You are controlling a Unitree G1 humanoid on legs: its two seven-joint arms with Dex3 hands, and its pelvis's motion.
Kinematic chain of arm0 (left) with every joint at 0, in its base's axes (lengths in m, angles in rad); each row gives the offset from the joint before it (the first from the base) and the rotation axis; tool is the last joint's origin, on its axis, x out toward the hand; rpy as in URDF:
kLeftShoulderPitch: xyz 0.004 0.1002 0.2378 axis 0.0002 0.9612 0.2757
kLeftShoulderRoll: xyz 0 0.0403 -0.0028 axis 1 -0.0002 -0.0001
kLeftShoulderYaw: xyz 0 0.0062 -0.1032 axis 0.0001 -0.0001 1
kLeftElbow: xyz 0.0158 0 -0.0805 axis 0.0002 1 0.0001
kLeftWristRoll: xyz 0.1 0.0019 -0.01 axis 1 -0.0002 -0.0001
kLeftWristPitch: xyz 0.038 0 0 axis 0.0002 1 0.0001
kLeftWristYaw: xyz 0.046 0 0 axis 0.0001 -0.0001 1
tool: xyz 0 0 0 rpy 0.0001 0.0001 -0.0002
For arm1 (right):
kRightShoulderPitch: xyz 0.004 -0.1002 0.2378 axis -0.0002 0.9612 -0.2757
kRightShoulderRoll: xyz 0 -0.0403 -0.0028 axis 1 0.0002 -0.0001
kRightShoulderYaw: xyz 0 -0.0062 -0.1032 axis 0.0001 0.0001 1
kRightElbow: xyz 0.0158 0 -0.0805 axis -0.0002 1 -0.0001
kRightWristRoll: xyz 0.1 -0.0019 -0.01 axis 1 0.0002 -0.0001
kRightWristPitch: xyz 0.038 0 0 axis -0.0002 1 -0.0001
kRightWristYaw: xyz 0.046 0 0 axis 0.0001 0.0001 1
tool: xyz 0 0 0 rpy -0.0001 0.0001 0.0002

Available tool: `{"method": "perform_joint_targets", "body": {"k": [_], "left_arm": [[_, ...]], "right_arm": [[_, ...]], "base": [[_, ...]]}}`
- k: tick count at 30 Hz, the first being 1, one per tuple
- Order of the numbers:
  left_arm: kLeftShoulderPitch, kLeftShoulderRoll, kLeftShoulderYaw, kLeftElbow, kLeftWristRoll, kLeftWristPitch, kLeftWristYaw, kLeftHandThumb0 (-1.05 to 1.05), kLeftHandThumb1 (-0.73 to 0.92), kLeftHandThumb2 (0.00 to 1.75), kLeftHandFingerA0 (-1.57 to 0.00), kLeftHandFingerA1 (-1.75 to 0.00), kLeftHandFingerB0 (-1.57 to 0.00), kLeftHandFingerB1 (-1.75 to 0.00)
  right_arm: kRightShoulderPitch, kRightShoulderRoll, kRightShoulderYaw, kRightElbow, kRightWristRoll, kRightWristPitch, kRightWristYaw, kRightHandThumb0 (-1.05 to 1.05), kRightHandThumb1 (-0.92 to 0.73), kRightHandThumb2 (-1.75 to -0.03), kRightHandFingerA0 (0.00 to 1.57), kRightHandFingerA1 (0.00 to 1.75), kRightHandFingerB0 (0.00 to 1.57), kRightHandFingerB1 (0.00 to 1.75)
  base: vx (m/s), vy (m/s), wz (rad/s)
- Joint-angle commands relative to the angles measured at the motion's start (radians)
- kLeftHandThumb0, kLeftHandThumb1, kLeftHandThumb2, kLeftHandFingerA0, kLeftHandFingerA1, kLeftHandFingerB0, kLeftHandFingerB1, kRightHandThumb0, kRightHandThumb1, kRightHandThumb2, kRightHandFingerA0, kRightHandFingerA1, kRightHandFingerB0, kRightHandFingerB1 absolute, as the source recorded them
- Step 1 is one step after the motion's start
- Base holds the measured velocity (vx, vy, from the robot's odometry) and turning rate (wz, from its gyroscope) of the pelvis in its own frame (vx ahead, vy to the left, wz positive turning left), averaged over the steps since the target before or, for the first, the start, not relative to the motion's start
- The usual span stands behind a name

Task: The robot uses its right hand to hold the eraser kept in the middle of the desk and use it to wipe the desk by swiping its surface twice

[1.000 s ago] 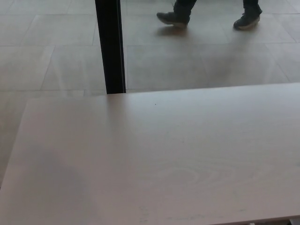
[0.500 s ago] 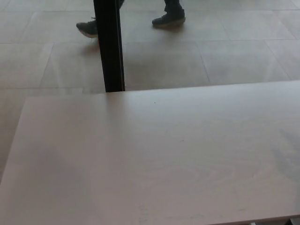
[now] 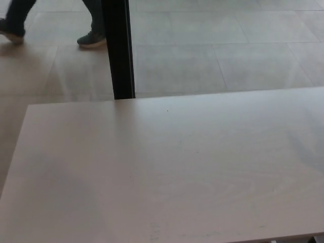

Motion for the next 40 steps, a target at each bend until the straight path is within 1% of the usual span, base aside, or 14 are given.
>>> {"method": "perform_joint_targets", "body": {"k": [1, 5, 6, 7, 8, 9, 11, 12, 15, 16, 18, 19, 20, 40], "left_arm": [[0.010, -0.001, 0.004, -0.004, -0.012, -0.032, 0.005, -0.75, 0.76, 0.63, -0.58, -1.03, -0.54, -0.84], [0.010, -0.001, 0.012, 0.001, -0.023, -0.026, -0.008, -0.73, 0.76, 0.63, -0.56, -1.01, -0.53, -0.83], [0.009, -0.003, 0.018, 0.001, -0.029, -0.027, -0.011, -0.73, 0.76, 0.62, -0.53, -1.03, -0.53, -0.84], [0.008, -0.005, 0.019, 0.000, -0.031, -0.026, -0.011, -0.72, 0.77, 0.62, -0.53, -1.02, -0.53, -0.84], [0.006, -0.005, 0.022, 0.001, -0.034, -0.022, -0.008, -0.71, 0.76, 0.62, -0.53, -1.01, -0.53, -0.83], [0.005, -0.003, 0.021, 0.005, -0.031, -0.021, -0.006, -0.71, 0.76, 0.62, -0.53, -1.00, -0.52, -0.82], [0.005, -0.004, 0.021, 0.014, -0.027, -0.023, -0.004, -0.73, 0.76, 0.63, -0.54, -1.00, -0.53, -0.83], [0.003, -0.003, 0.023, 0.017, -0.028, -0.024, -0.005, -0.72, 0.76, 0.62, -0.54, -0.96, -0.51, -0.80], [-0.003, 0.005, 0.014, 0.031, -0.012, -0.022, 0.004, -0.71, 0.78, 0.63, -0.53, -0.90, -0.51, -0.74], [-0.007, 0.008, 0.015, 0.040, -0.013, -0.015, 0.008, -0.69, 0.77, 0.63, -0.53, -0.89, -0.51, -0.72], [-0.010, 0.008, 0.035, 0.049, -0.034, -0.002, -0.006, -0.69, 0.76, 0.63, -0.51, -0.91, -0.48, -0.71], [-0.006, 0.008, 0.035, 0.044, -0.034, -0.003, -0.006, -0.70, 0.76, 0.63, -0.50, -0.91, -0.45, -0.71], [0.005, 0.010, 0.029, 0.033, -0.024, -0.003, 0.004, -0.70, 0.76, 0.63, -0.52, -0.92, -0.47, -0.73], [0.001, 0.041, 0.025, 0.061, -0.021, 0.032, -0.008, -0.68, 0.77, 0.63, -0.52, -1.01, -0.48, -0.75]], "right_arm": [[0.127, -0.056, -0.272, -0.009, 0.230, 0.150, 0.020, -0.83, -0.85, -0.66, 0.68, 0.50, 0.28, 0.52], [0.260, -0.003, -0.396, 0.134, 0.234, 0.088, 0.031, -0.85, -0.82, -0.66, 0.60, 0.55, 0.23, 0.60], [0.282, 0.019, -0.424, 0.205, 0.226, 0.048, 0.006, -0.83, -0.60, -1.04, 0.59, 0.64, 0.28, 0.65], [0.297, 0.038, -0.440, 0.247, 0.215, 0.018, -0.016, -0.83, -0.80, -0.64, 0.65, 0.55, 0.23, 0.64], [0.308, 0.053, -0.447, 0.267, 0.203, -0.005, -0.031, -0.79, -0.91, -0.67, 0.44, 0.82, 0.00, 0.75], [0.329, 0.087, -0.465, 0.302, 0.202, -0.017, -0.065, -0.87, -0.61, -0.85, 0.63, 0.61, 0.24, 0.65], [0.339, 0.131, -0.498, 0.325, 0.217, -0.021, -0.108, -0.85, -0.64, -1.02, 0.63, 0.68, 0.25, 0.67], [0.342, 0.136, -0.494, 0.356, 0.198, -0.031, -0.114, -0.82, -0.77, -0.63, 0.65, 0.64, 0.07, 0.72], [0.362, 0.159, -0.485, 0.443, 0.158, -0.059, -0.155, -0.87, -0.62, -0.99, 0.61, 0.72, 0.18, 0.68], [0.359, 0.159, -0.482, 0.486, 0.148, -0.087, -0.165, -0.81, -0.74, -0.62, 0.63, 0.69, 0.18, 0.71], [0.385, 0.166, -0.440, 0.509, 0.100, -0.129, -0.165, -0.80, -0.75, -0.63, 0.56, 0.68, 0.19, 0.71], [0.385, 0.164, -0.433, 0.527, 0.092, -0.141, -0.166, -0.80, -0.59, -1.00, 0.60, 0.73, 0.24, 0.66], [0.378, 0.152, -0.410, 0.608, 0.077, -0.166, -0.157, -0.74, -0.73, -0.61, 0.67, 0.65, 0.29, 0.62], [0.418, 0.172, -0.138, 0.704, 0.042, -0.203, -0.127, -0.52, -0.60, -0.58, 0.88, 0.69, 0.67, 0.63]], "base": [[0.00, 0.000, 0.00], [0.00, 0.000, 0.00], [0.00, 0.000, 0.00], [0.00, 0.000, 0.00], [0.00, 0.000, 0.00], [0.00, 0.000, 0.00], [0.00, 0.000, 0.00], [0.00, 0.000, 0.00], [0.00, 0.000, 0.00], [0.00, 0.000, 0.00], [0.00, 0.000, 0.00], [0.00, 0.000, 0.00], [0.00, 0.000, 0.00], [0.00, 0.000, 0.00]]}}
